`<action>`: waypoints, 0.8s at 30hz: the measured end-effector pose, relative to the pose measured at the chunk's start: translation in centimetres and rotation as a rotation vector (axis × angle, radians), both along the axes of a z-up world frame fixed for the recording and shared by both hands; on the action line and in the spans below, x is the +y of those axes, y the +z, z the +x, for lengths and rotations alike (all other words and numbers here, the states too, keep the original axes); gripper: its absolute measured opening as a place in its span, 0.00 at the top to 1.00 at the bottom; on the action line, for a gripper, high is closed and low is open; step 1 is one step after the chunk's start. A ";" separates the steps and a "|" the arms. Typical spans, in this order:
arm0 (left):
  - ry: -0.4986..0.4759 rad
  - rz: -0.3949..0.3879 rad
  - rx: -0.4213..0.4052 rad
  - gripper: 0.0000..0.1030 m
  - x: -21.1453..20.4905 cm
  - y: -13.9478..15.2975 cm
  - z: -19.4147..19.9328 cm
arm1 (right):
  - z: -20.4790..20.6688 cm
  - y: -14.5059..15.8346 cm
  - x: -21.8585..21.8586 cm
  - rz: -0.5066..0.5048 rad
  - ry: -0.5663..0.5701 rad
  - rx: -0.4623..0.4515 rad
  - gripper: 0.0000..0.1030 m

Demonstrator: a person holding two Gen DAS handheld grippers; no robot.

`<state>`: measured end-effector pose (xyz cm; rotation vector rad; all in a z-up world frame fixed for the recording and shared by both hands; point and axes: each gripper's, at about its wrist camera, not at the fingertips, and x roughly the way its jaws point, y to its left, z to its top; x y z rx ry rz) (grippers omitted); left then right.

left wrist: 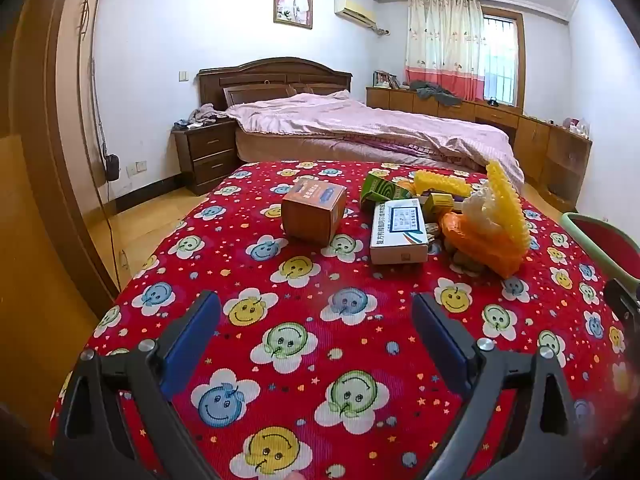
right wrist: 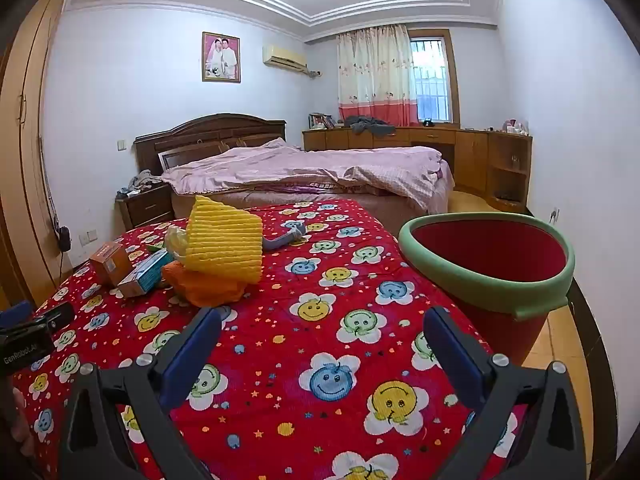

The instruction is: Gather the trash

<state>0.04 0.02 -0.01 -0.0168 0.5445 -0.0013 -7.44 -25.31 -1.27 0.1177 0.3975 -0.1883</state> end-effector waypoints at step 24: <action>0.000 0.003 -0.008 0.07 0.0 0.0 0.0 | 0.0 0.0 0.0 -0.001 0.000 0.001 0.00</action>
